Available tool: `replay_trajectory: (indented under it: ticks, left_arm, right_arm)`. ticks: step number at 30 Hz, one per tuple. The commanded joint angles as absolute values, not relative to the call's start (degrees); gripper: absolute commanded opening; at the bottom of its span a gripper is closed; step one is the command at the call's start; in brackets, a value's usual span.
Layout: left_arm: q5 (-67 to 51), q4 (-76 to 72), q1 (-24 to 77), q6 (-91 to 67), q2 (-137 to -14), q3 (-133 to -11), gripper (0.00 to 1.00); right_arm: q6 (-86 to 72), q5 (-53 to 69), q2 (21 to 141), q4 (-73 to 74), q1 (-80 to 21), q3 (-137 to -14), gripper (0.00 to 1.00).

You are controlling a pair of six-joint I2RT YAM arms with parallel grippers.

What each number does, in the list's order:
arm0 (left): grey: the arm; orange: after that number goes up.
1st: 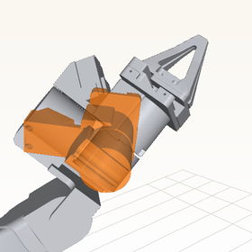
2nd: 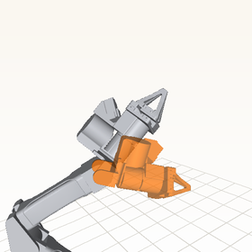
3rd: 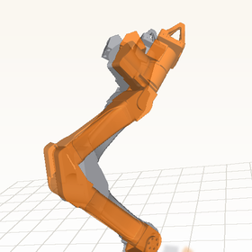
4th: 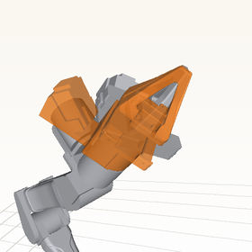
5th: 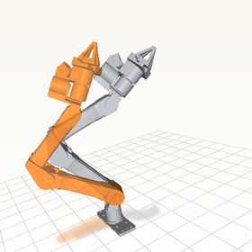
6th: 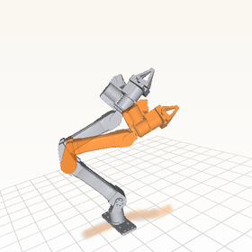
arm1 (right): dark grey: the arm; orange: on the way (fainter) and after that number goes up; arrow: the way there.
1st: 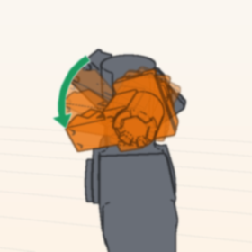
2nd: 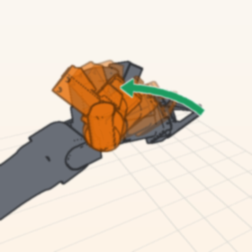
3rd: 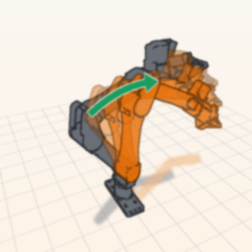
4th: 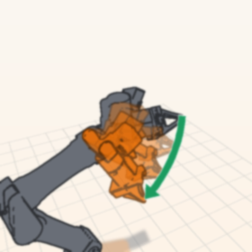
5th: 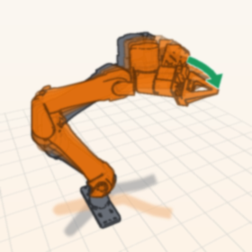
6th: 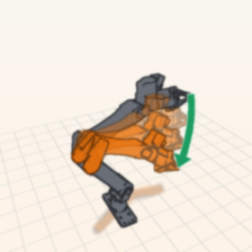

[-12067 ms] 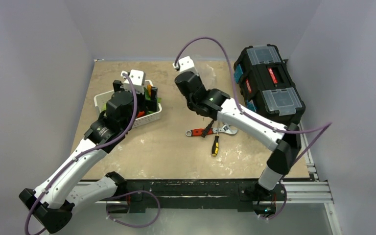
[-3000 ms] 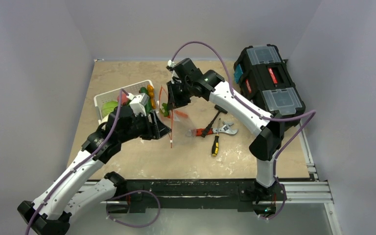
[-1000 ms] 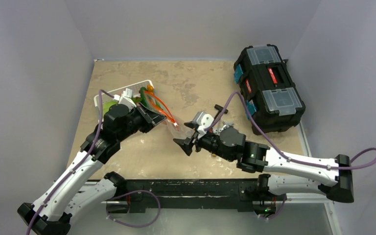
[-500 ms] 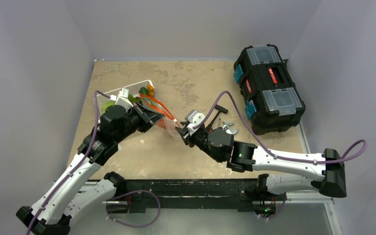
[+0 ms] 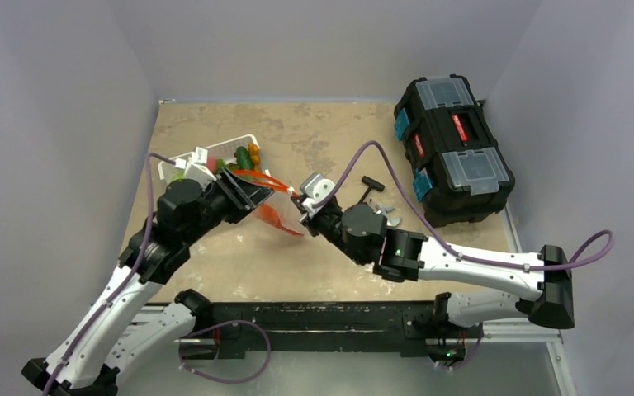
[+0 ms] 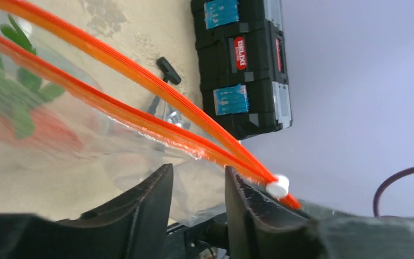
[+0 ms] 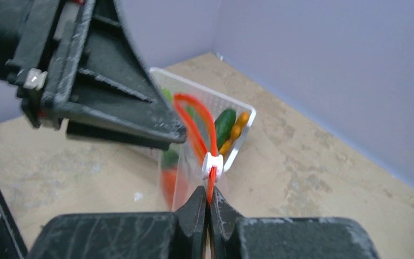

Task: Place the food in the zip-top bag and seal the zipper
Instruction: Adjust the zipper food storage bag at the center of the board.

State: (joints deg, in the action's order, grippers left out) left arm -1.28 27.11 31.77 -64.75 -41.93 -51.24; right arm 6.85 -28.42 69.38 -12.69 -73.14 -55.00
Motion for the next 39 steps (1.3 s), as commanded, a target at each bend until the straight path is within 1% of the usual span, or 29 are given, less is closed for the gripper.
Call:
replay_trajectory:
  ticks: [1, 4, 5, 6, 8, 11, 13, 16, 20, 24, 28, 32, 34, 36, 39]
  left_arm:
    - [1.81, 32.70, 31.37, -52.94, -35.91, -58.69, 0.59]
    - [2.42, 36.17, 31.37, -46.18, -31.77, -61.51, 0.87]
    - [3.63, 37.97, 31.38, -44.36, -30.33, -62.24, 0.93]
    - [5.30, 40.02, 31.31, -43.01, -28.93, -62.74, 0.94]
    - [9.39, 43.54, 31.37, -41.16, -26.11, -62.78, 0.95]
    - [14.24, 47.60, 31.31, -40.62, -22.62, -61.22, 0.97]
    - [14.72, 49.88, 31.32, -41.76, -20.99, -60.35, 0.97]
    - [13.47, 52.72, 31.37, -42.38, -19.23, -59.72, 0.97]
    - [15.15, 55.89, 31.31, -42.45, -17.13, -58.88, 0.97]
    - [16.29, 55.88, 31.37, -41.78, -16.75, -58.45, 0.98]
    - [15.05, 56.37, 31.37, -39.25, -22.75, -60.34, 0.98]
    - [18.47, 59.15, 31.14, -35.43, -30.60, -62.76, 0.99]
    - [19.54, 59.45, 29.53, -34.46, -33.65, -64.14, 1.00]
    - [16.26, 58.13, 25.06, -33.34, -36.63, -65.15, 1.00]
    - [4.68, 54.45, 11.83, -30.48, -42.97, -65.44, 0.99]
  right_arm:
    - [10.31, -27.24, 67.39, -3.12, -72.04, -67.63, 0.00]
    - [10.20, -23.68, 68.54, 7.83, -72.02, -75.45, 0.00]
    - [9.23, -22.51, 69.96, 11.10, -71.99, -77.72, 0.00]
    - [8.13, -21.25, 71.88, 13.48, -71.98, -79.73, 0.00]
    - [6.18, -19.14, 76.67, 15.69, -71.94, -81.12, 0.00]
    - [5.95, -18.14, 83.35, 6.93, -71.03, -75.29, 0.00]
    - [5.77, -17.10, 86.70, 7.37, -70.81, -76.95, 0.00]
    - [6.24, -14.57, 85.90, 6.89, -70.42, -78.16, 0.00]
    - [6.87, -15.08, 83.33, 14.22, -70.22, -83.36, 0.00]
    - [6.07, -11.96, 80.86, 15.94, -70.20, -83.19, 0.00]
    - [6.44, -12.94, 80.71, 13.11, -70.14, -79.15, 0.00]
    - [7.61, -9.36, 77.73, 10.92, -70.02, -75.63, 0.00]
    - [7.69, -10.40, 76.36, 9.88, -70.05, -74.02, 0.00]
    - [7.29, -12.87, 75.85, 9.93, -70.00, -73.34, 0.00]
    - [7.09, -13.14, 74.52, 10.34, -70.05, -72.35, 0.00]
